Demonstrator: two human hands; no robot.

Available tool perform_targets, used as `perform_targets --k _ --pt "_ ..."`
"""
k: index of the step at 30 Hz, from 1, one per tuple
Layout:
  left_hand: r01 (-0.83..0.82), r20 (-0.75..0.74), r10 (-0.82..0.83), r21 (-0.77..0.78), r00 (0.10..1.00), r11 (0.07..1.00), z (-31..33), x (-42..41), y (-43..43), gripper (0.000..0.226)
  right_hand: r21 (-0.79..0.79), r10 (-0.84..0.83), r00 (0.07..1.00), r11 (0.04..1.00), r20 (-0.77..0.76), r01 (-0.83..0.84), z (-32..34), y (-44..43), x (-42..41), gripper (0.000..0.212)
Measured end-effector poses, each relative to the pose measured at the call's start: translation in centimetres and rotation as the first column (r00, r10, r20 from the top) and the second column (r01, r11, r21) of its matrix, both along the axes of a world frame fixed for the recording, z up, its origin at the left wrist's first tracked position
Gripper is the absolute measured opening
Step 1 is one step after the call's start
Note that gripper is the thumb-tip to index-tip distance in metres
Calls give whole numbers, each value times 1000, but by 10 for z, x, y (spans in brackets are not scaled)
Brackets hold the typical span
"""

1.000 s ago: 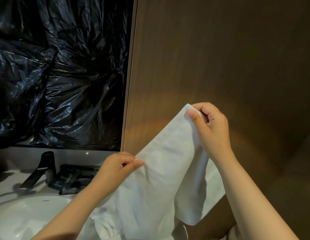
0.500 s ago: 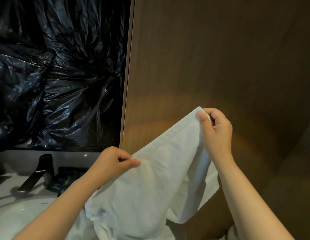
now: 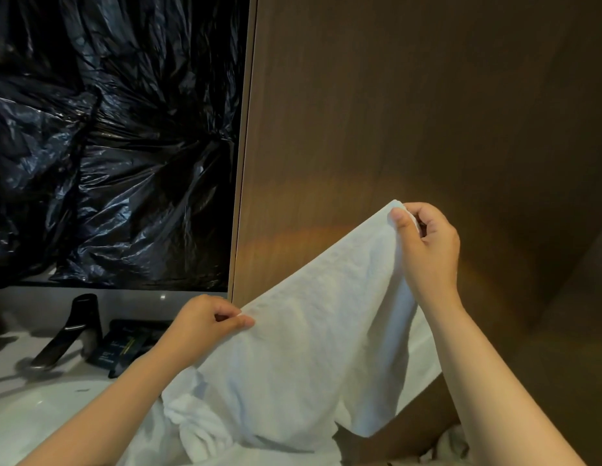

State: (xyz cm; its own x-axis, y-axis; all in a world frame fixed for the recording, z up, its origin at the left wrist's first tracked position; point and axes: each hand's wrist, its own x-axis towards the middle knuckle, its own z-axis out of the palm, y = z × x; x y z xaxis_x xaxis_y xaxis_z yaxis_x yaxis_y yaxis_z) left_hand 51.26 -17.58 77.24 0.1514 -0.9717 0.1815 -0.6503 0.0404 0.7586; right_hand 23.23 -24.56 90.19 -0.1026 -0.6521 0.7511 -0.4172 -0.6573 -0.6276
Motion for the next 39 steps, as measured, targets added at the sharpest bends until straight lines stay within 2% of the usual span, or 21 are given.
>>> perform_targets --k 6,9,12,15,23,29,34,39 --pt "0 79 -10 116 997 993 -13 8 -5 24 -4 -28 1000 1000 3 28 9 -3 -5 13" --pt "-16 104 7 82 995 996 -18 10 -8 18 -9 -33 999 999 -7 33 12 -7 -4 15" --pt "-58 134 56 15 989 998 -20 15 -11 26 -9 -50 999 999 6 50 12 -10 -5 16" --pt "-74 81 75 -7 994 997 -23 25 -13 33 0 -72 997 997 29 72 11 -15 -9 16" --pt "-44 -43 46 54 998 998 -27 34 -9 13 11 -109 994 994 9 109 7 -21 -15 19" --pt "24 38 -30 149 999 989 -54 17 -4 11 34 -55 998 998 -35 56 -3 -18 -7 17" --pt "-67 56 62 95 997 993 -81 9 2 15 86 -37 997 995 -75 43 -26 -18 -10 16" --pt "-135 -48 136 21 990 991 -81 19 1 20 100 -76 995 992 -64 82 -33 -23 -23 16"
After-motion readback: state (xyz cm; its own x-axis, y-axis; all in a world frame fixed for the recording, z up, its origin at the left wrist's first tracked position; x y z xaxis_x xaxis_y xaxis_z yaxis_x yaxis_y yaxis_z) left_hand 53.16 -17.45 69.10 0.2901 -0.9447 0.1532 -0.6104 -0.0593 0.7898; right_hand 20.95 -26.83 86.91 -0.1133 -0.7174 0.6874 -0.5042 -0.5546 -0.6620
